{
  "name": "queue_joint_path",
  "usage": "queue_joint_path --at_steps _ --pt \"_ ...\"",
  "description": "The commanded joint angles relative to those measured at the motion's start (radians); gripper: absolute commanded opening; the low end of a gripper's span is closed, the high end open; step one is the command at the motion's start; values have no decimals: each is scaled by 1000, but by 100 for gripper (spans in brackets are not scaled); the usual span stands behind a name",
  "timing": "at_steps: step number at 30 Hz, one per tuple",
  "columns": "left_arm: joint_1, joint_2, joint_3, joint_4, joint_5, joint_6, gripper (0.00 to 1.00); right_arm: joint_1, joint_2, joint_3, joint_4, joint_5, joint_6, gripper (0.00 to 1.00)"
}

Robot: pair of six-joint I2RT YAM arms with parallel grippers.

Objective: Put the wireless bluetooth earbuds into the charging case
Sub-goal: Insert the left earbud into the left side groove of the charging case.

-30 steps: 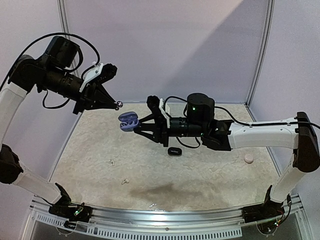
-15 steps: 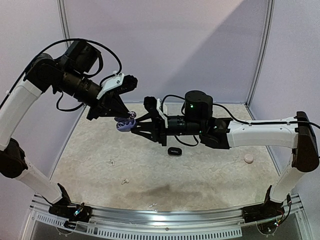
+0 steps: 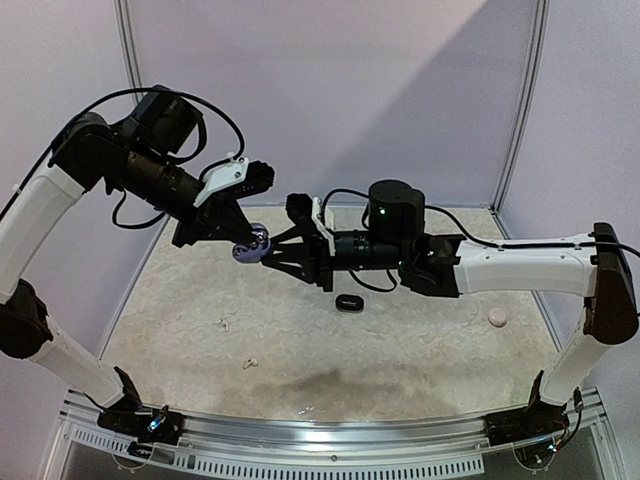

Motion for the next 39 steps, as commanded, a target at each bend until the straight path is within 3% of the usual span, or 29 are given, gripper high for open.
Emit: queue_joint_path --at_steps 1,39 --pt "-13 -14 -14 -257 -2 -17 0 3 15 27 -2 2 -8 0" --pt "-12 26 -31 -255 -77 39 0 12 -24 26 21 60 -74 0"
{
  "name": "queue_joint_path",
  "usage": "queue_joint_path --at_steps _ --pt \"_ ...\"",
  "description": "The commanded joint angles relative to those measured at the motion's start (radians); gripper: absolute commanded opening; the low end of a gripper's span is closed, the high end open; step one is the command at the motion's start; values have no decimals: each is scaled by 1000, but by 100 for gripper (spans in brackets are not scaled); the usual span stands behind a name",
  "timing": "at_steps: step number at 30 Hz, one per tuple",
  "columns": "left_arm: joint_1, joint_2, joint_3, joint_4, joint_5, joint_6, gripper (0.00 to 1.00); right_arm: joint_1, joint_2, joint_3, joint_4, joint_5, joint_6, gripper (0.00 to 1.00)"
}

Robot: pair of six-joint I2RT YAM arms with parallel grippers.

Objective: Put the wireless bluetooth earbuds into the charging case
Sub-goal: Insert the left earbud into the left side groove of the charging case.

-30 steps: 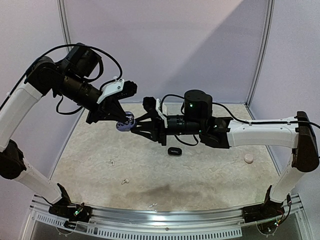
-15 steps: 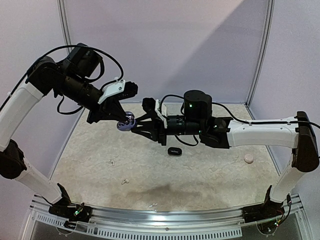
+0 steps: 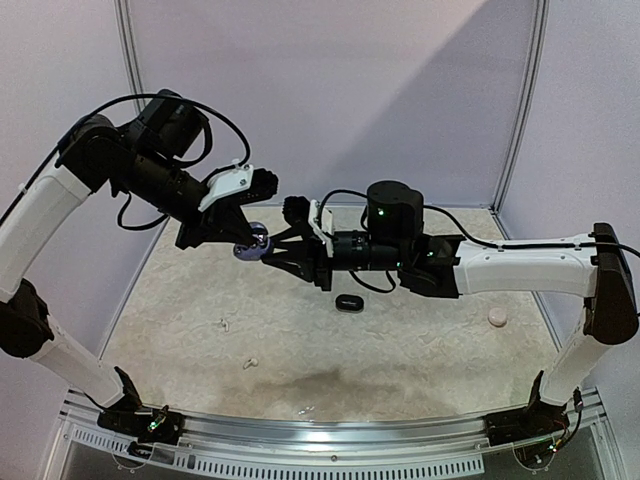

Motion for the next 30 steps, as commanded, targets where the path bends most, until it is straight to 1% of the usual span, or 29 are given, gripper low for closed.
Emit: queue_joint_path --at_steps 1,7,11,18,20,21,24,26,30 --pt "-12 21 -11 -257 -36 9 0 5 -24 23 32 3 -12 0" --pt "-13 18 -10 -259 -62 9 0 9 -29 9 37 9 -11 0" --pt "-16 25 -4 -259 -50 11 0 10 -25 16 46 10 -11 0" --pt "-16 29 -7 -259 -50 12 4 12 -25 12 47 11 -8 0" --pt "-16 32 -2 -257 -50 11 8 12 -25 12 48 12 -5 0" --pt "-16 34 0 -257 -50 9 14 12 -25 12 50 13 -6 0" --pt "-16 35 5 -257 -51 8 25 11 -21 12 54 13 -4 0" --pt "-16 35 7 -257 -52 6 28 11 -19 12 53 13 -2 0" --pt "-16 37 19 -257 -54 1 27 11 -22 8 49 13 3 0"
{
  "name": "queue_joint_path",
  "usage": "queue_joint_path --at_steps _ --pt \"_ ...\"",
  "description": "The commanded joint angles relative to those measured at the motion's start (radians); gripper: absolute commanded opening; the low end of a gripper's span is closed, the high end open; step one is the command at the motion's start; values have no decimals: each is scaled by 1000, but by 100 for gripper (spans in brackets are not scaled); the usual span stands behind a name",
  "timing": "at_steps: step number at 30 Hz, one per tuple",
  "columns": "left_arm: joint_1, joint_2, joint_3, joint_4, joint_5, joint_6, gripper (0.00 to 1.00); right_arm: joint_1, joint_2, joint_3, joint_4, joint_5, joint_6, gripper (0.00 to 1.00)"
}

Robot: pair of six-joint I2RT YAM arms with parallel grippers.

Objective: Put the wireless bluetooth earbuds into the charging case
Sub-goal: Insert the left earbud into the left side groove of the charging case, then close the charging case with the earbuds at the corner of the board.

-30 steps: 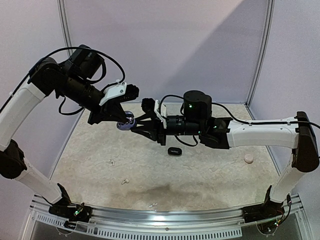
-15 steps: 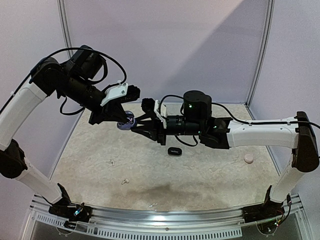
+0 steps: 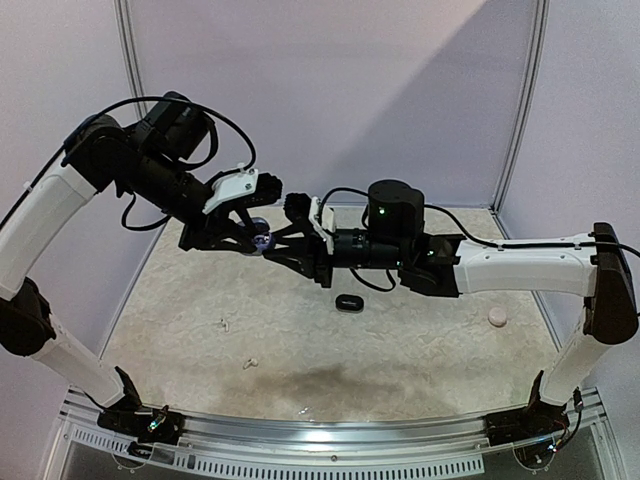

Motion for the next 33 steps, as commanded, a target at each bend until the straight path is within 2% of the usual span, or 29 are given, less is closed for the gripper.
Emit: queue_joint_path --at_steps 1,11,20,23,27,33 --pt "-10 19 21 -250 -28 -5 27 10 -21 7 41 -18 5 0" --pt "-10 -1 97 -240 22 11 33 7 -30 -27 65 11 41 0" --pt "-1 -50 108 -191 53 -1 34 -1 -54 -59 78 45 80 0" --pt "63 -68 109 -98 60 -49 34 1 -74 -59 47 38 61 0" --pt "234 -59 60 58 102 -160 34 12 -105 -80 33 41 26 0" --pt "239 -1 -13 147 161 -245 34 36 -130 -59 -4 36 -16 0"
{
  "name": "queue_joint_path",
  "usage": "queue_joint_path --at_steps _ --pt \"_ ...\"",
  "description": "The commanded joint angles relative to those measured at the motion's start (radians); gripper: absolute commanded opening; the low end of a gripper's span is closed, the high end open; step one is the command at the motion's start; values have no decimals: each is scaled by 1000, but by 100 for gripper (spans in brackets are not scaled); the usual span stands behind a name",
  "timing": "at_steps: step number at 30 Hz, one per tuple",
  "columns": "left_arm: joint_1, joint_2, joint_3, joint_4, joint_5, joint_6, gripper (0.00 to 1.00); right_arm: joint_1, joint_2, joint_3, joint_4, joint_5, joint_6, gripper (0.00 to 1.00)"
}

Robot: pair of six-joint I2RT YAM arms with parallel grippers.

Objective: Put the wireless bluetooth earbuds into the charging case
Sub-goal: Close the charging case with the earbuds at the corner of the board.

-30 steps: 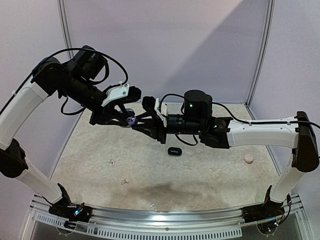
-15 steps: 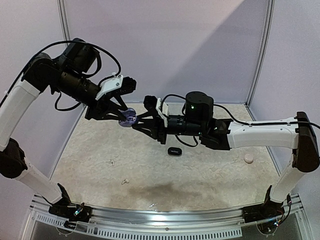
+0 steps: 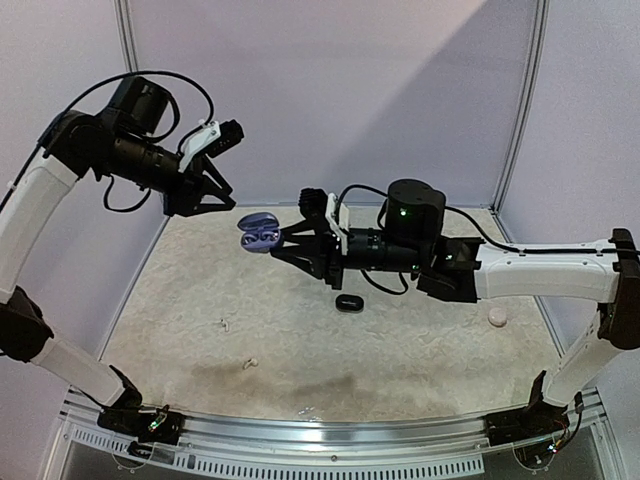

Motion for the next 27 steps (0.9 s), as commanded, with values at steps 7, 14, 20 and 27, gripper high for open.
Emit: queue_joint_path --at_steps 7,14,20,27 --pt "-105 58 -37 76 73 -60 34 19 -39 16 -31 47 -35 0" --pt "-166 10 -99 44 68 -12 34 9 -37 9 -24 115 39 0" --pt "-182 -2 -77 37 27 -17 36 -6 -47 -5 -16 137 84 0" --pt "-43 -91 -192 155 -9 -112 47 -41 -89 -71 0 208 207 0"
